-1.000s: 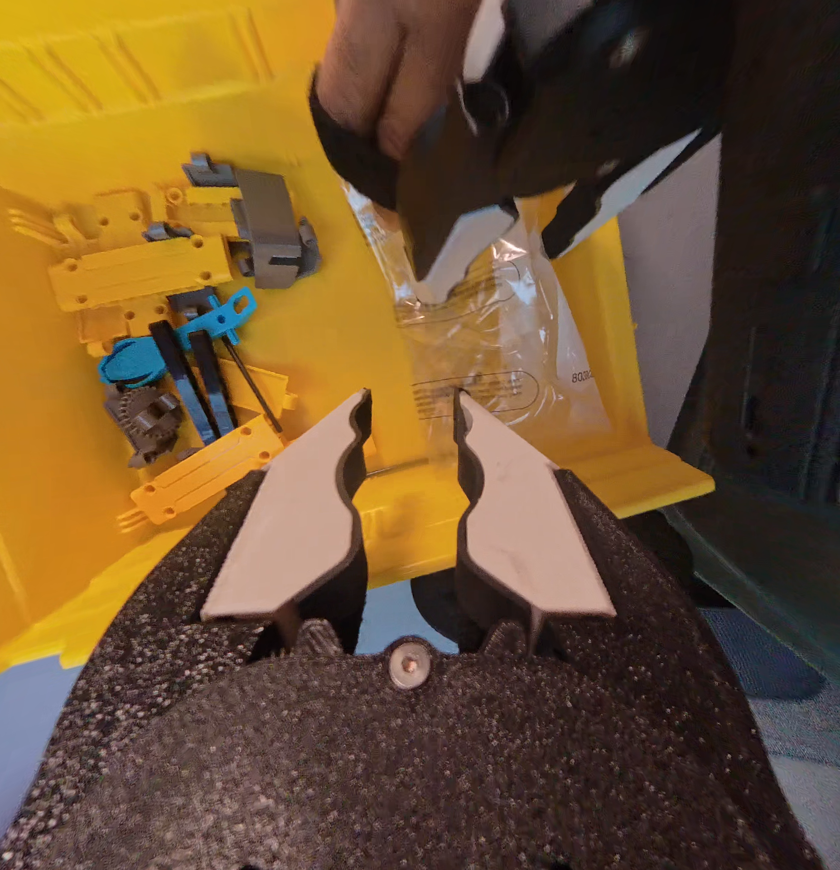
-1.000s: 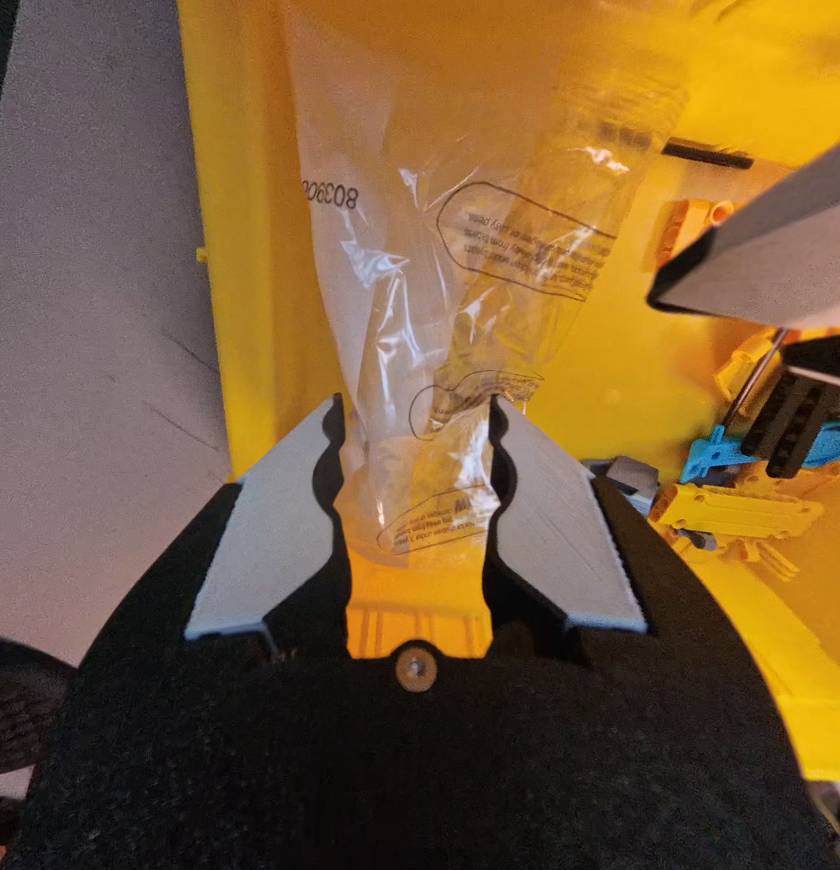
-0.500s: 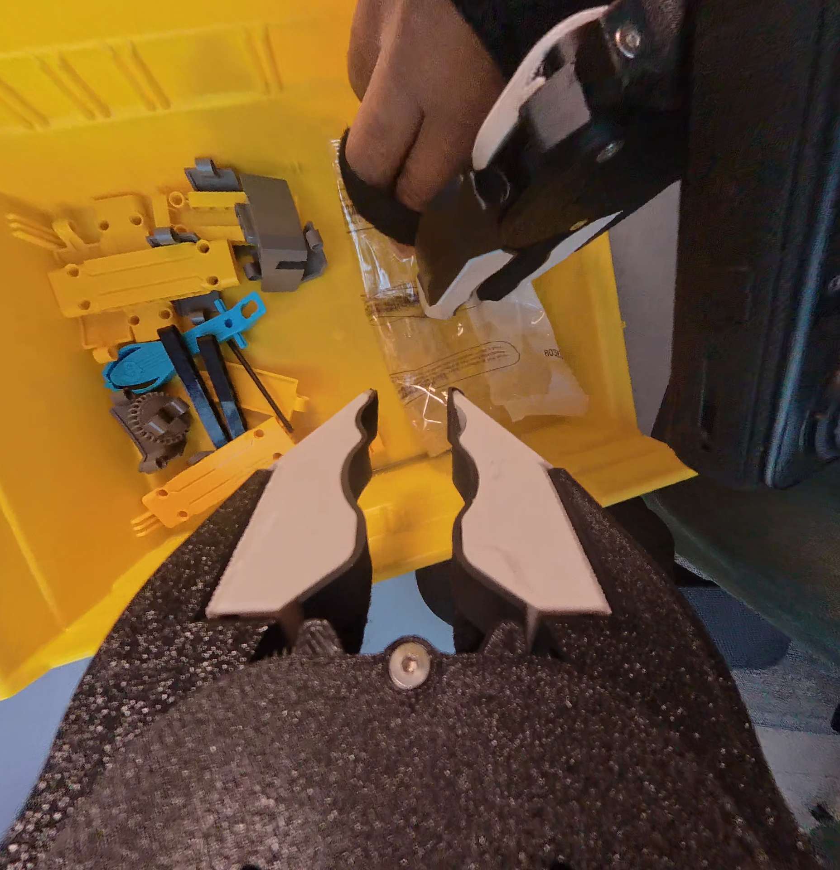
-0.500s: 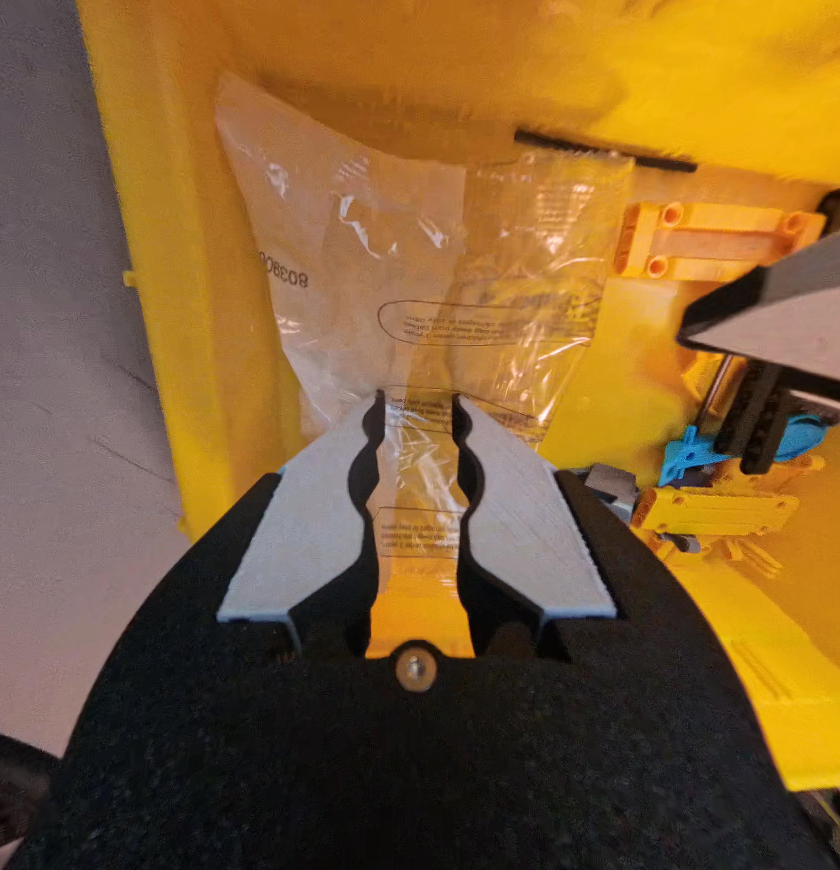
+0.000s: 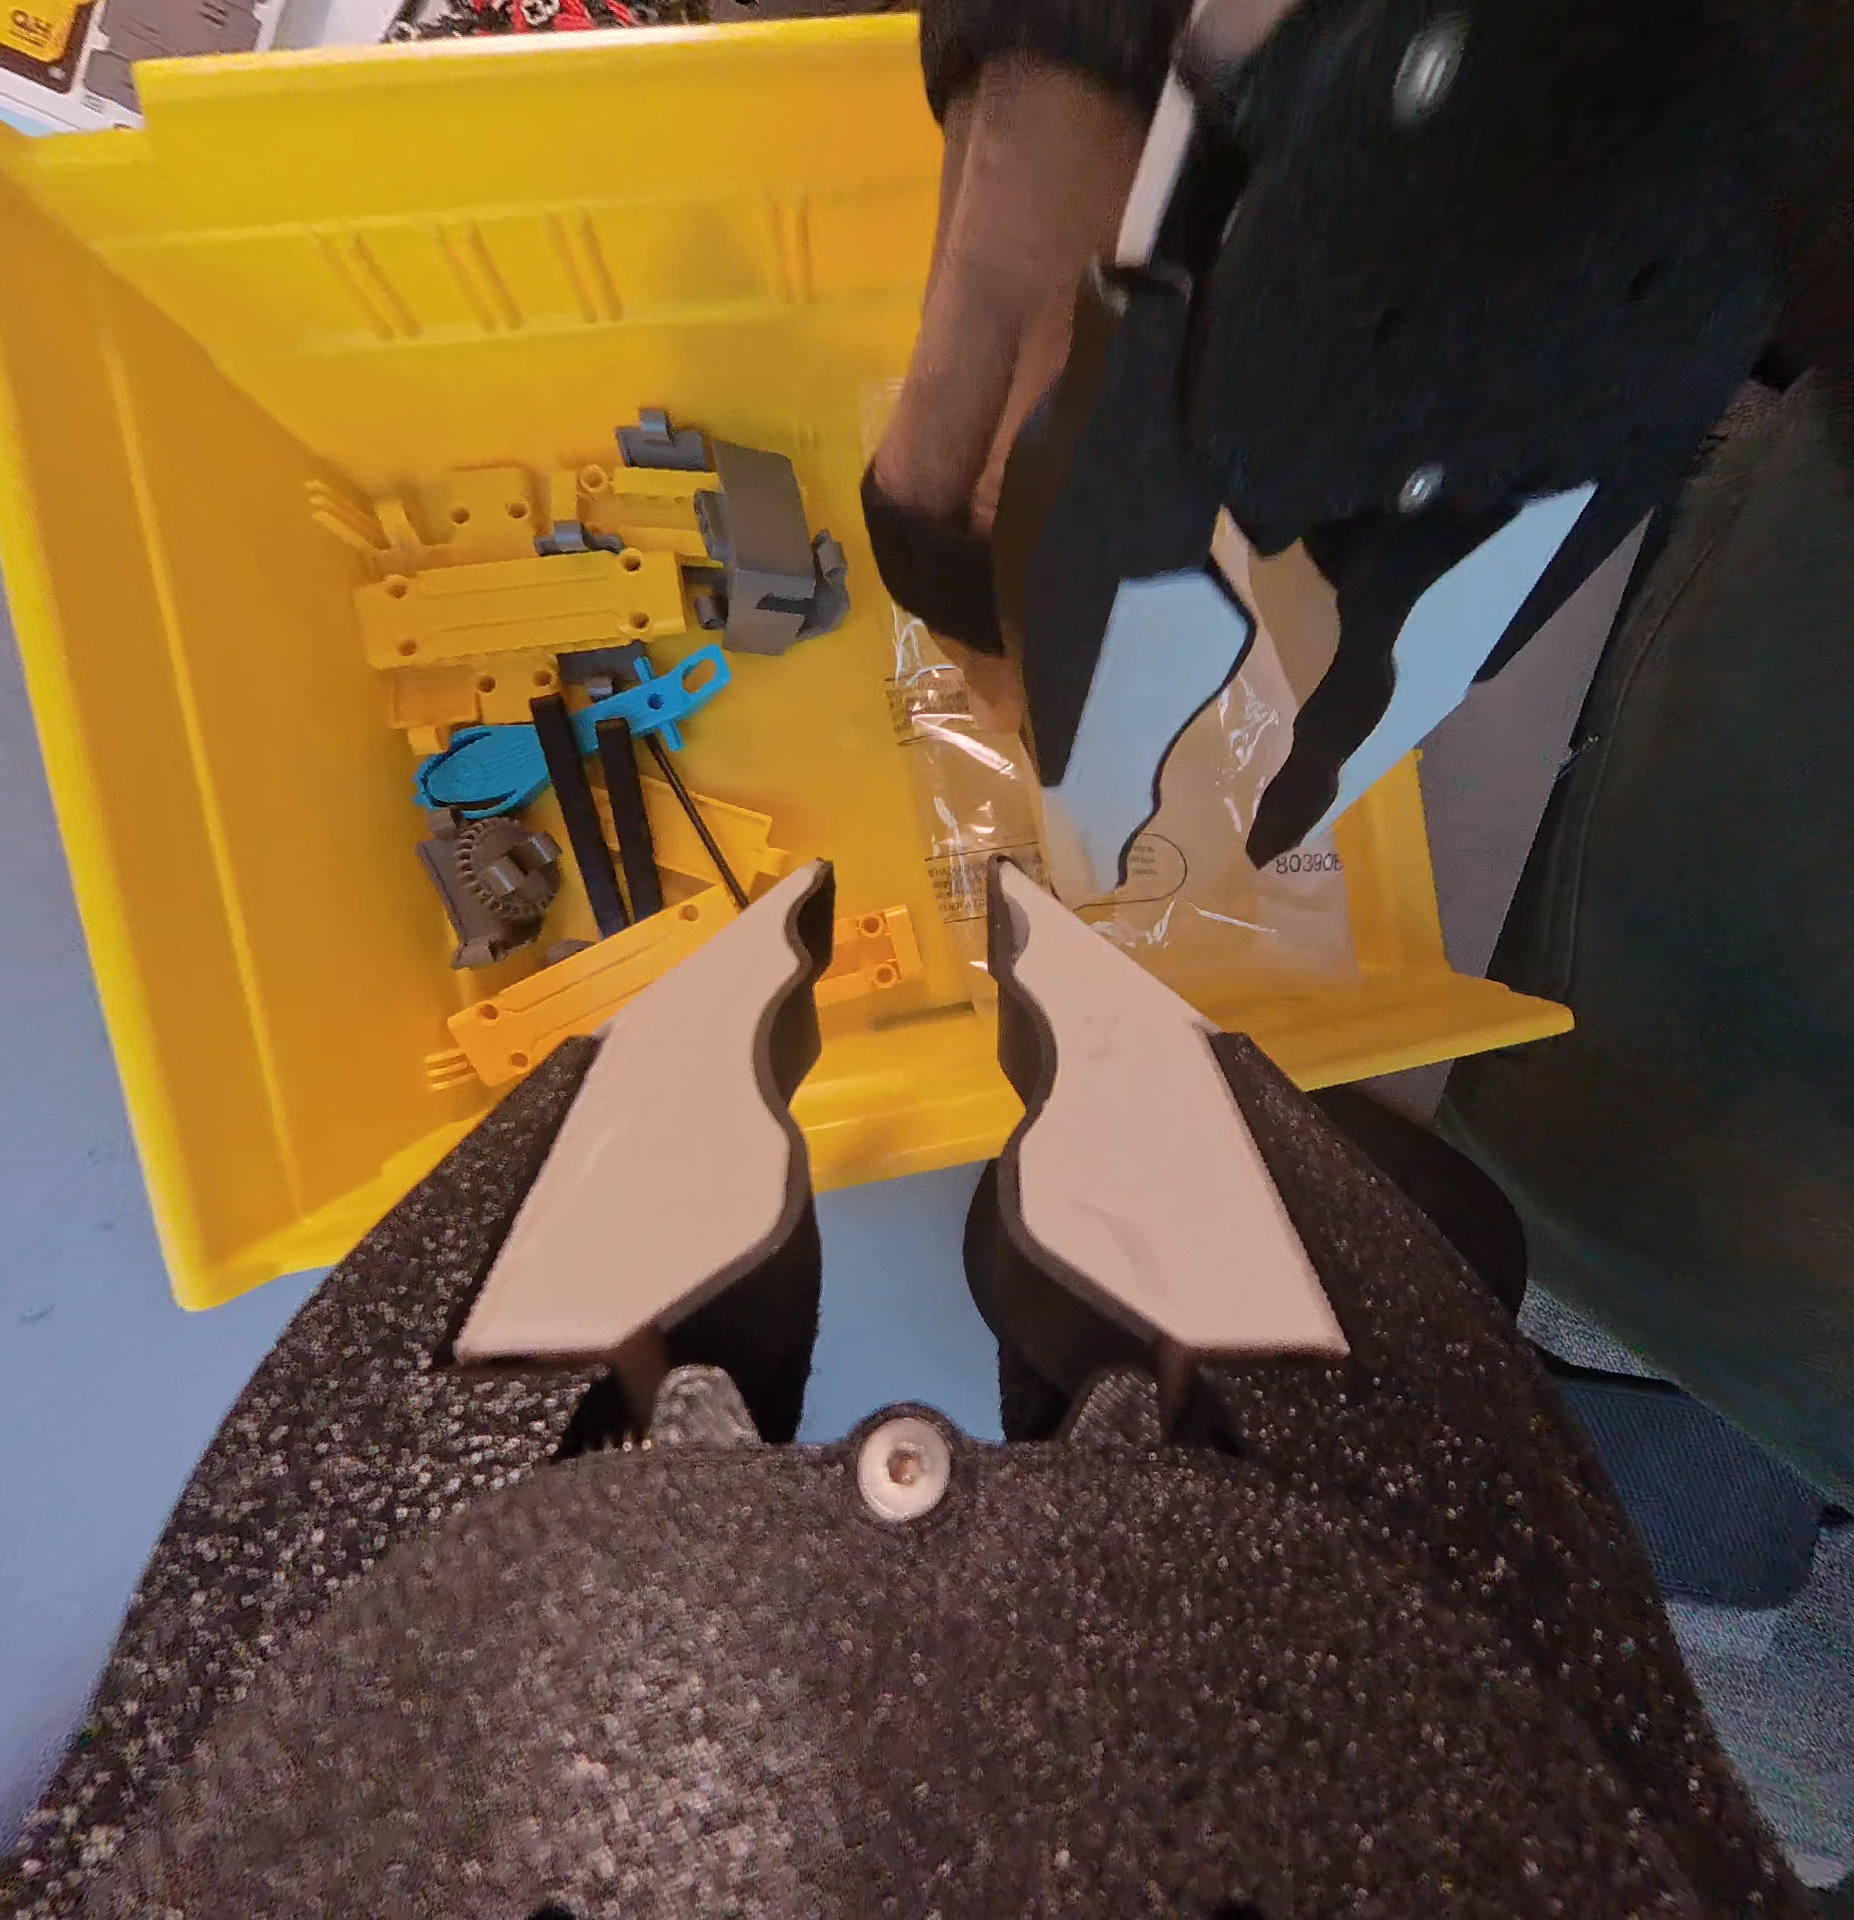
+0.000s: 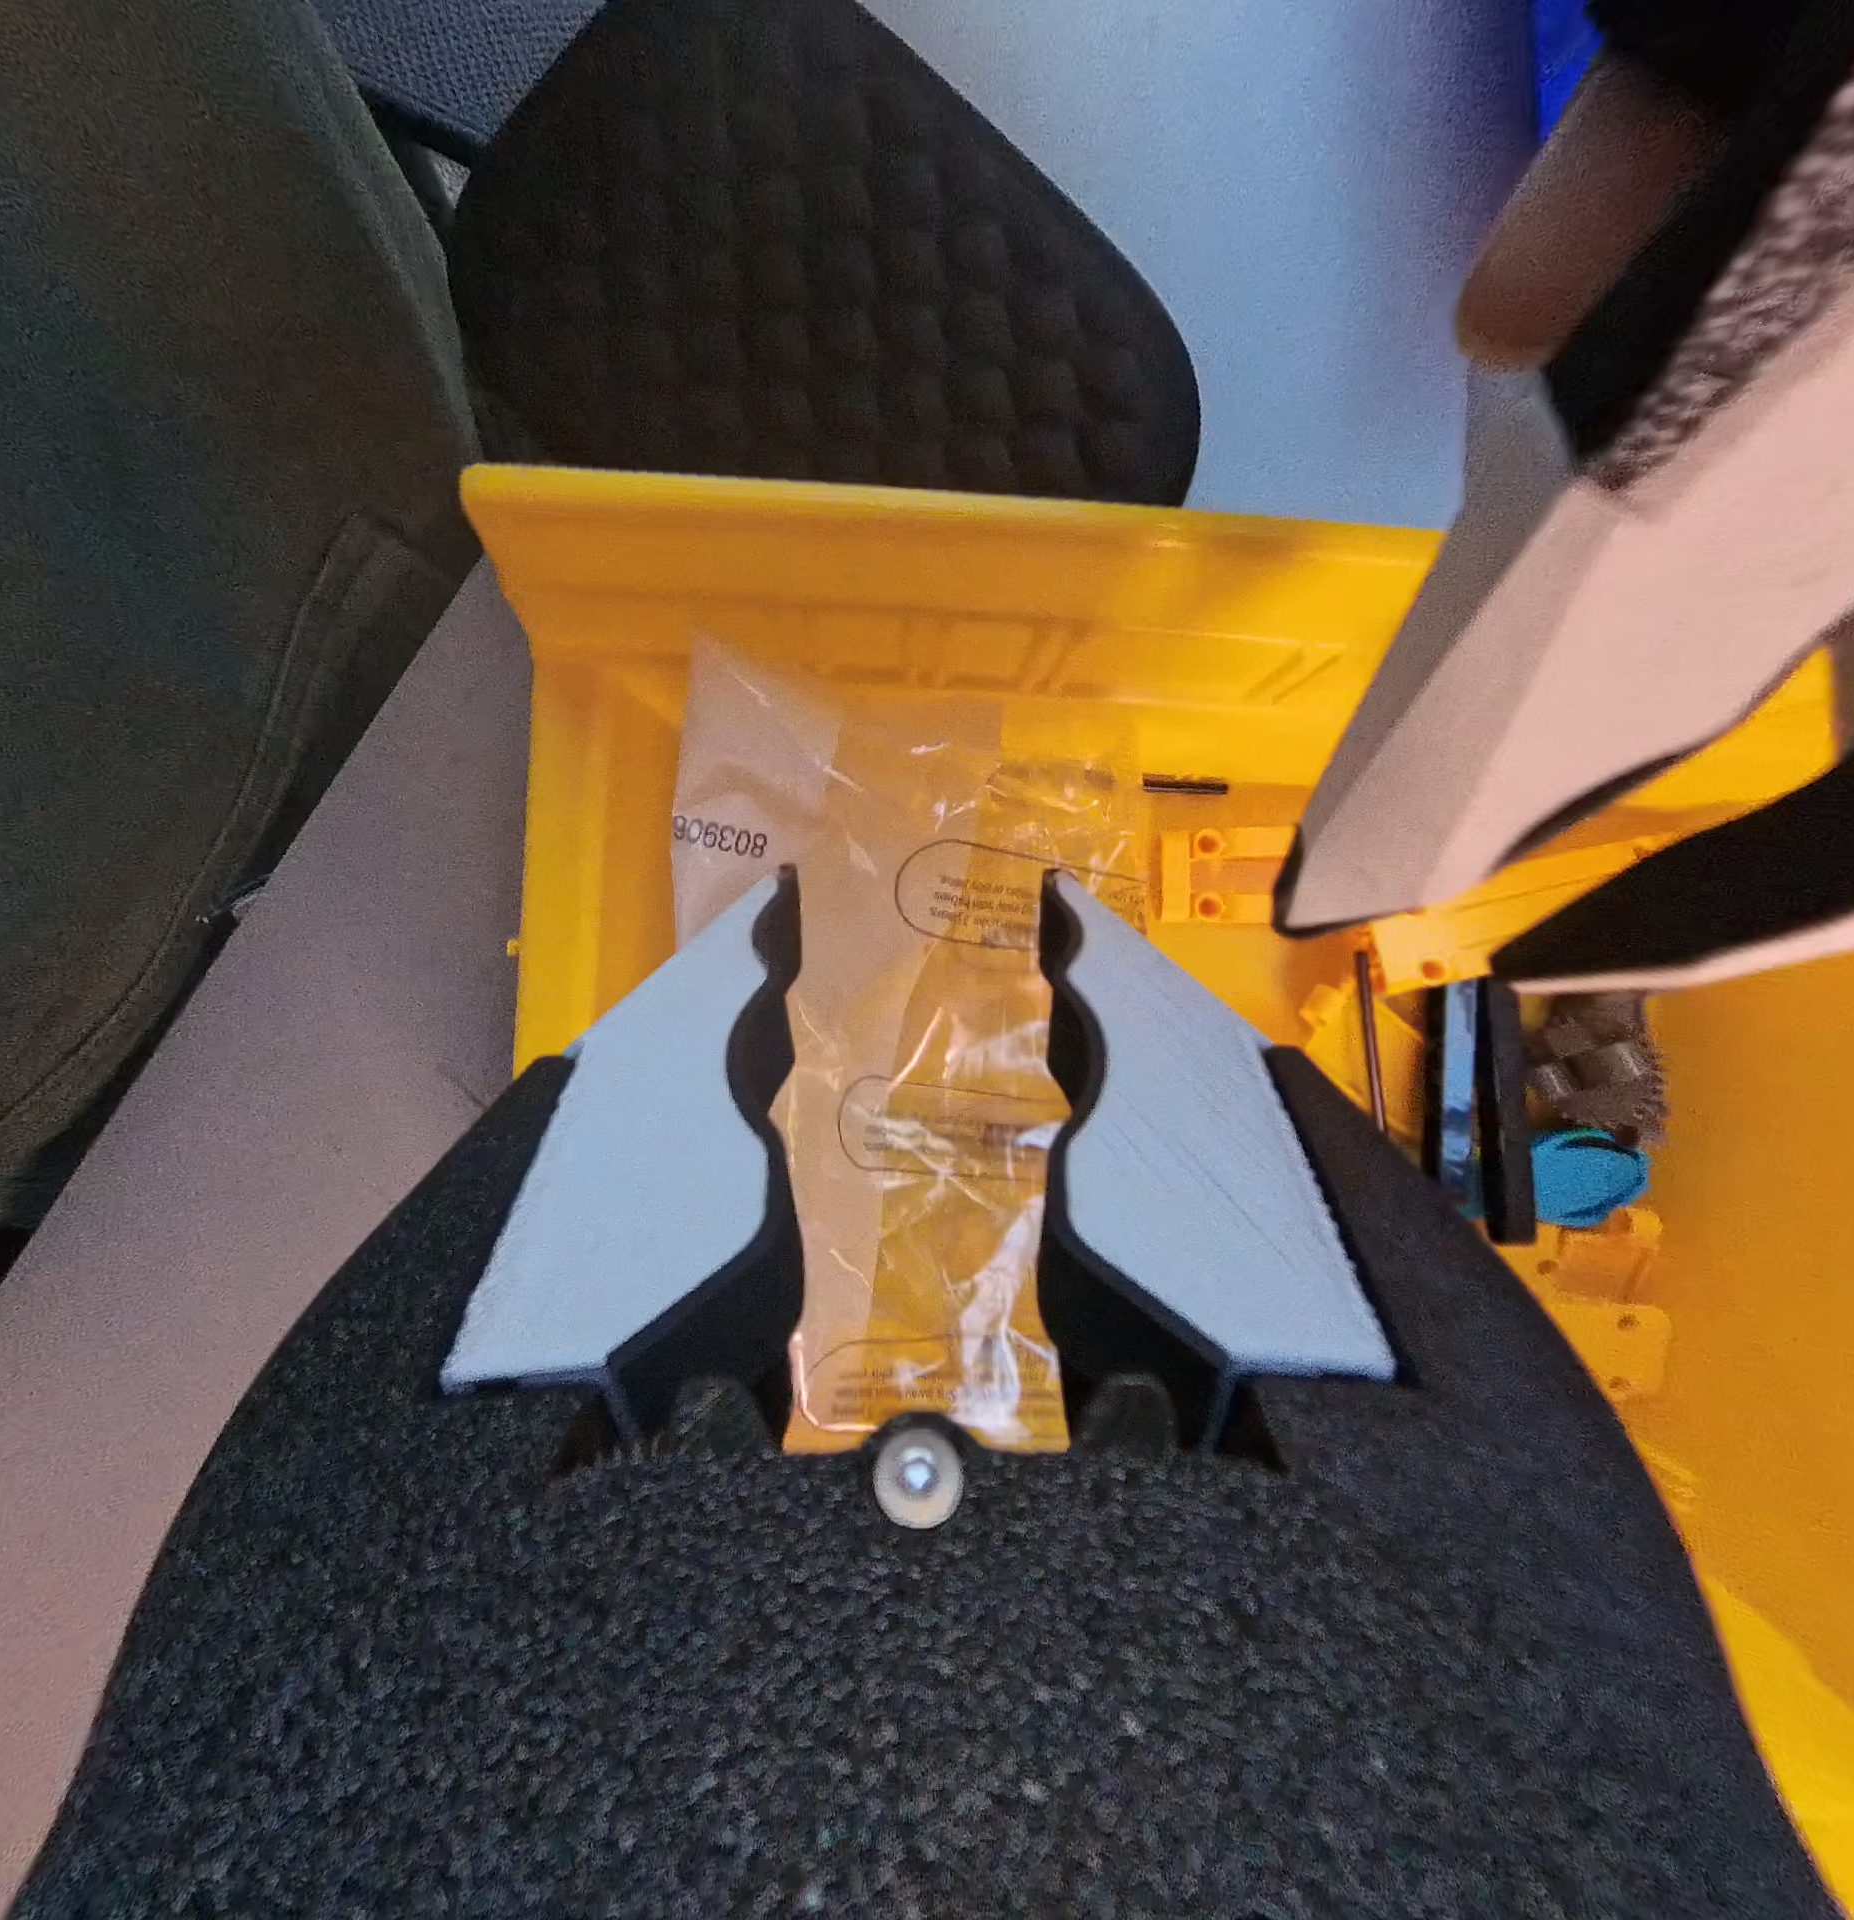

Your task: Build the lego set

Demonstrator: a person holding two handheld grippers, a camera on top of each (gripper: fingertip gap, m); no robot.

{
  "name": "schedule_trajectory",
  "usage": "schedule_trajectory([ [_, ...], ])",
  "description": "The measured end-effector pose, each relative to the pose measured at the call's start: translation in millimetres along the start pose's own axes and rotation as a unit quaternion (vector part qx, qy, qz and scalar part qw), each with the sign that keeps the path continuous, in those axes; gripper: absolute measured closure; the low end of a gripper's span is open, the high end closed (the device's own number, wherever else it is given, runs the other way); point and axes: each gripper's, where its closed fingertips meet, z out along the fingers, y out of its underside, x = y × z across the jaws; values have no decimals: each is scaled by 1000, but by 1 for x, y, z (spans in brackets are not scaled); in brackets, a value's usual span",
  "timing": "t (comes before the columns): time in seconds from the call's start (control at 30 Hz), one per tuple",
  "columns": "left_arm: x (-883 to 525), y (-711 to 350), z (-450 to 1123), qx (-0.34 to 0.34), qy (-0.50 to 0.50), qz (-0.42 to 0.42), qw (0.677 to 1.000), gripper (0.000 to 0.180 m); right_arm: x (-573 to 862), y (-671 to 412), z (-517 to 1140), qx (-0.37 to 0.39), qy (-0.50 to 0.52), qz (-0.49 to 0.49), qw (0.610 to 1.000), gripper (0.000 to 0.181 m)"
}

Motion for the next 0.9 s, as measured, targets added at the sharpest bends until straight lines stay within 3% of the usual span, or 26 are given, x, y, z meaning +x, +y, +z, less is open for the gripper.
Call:
schedule_trajectory([
  [0.13,-10,2,-13,18,-32,-5,999,151,0,34,42,-100,-3,-3,995,122],
  [0.27,-15,10,-26,42,-48,-17,998,152,-16,34,45,-112,-33,-8,993,111],
  [0.33,-16,14,-31,53,-56,-20,997,152,-20,31,37,-102,-42,-9,994,107],
  [0.47,-15,16,-42,93,-70,-23,993,152,-11,7,-11,-8,-27,36,999,103],
  [0.53,-14,18,-47,113,-79,-25,990,153,-2,9,-36,14,6,52,999,107],
  [0.7,-12,20,-54,176,-95,-33,979,153,5,47,-64,-12,79,82,993,130],
  [0.83,-8,21,-55,221,-97,-43,970,153,0,57,-66,7,111,103,989,136],
  [0.9,-5,22,-54,233,-95,-43,967,152,0,60,-67,10,137,94,986,154],
])
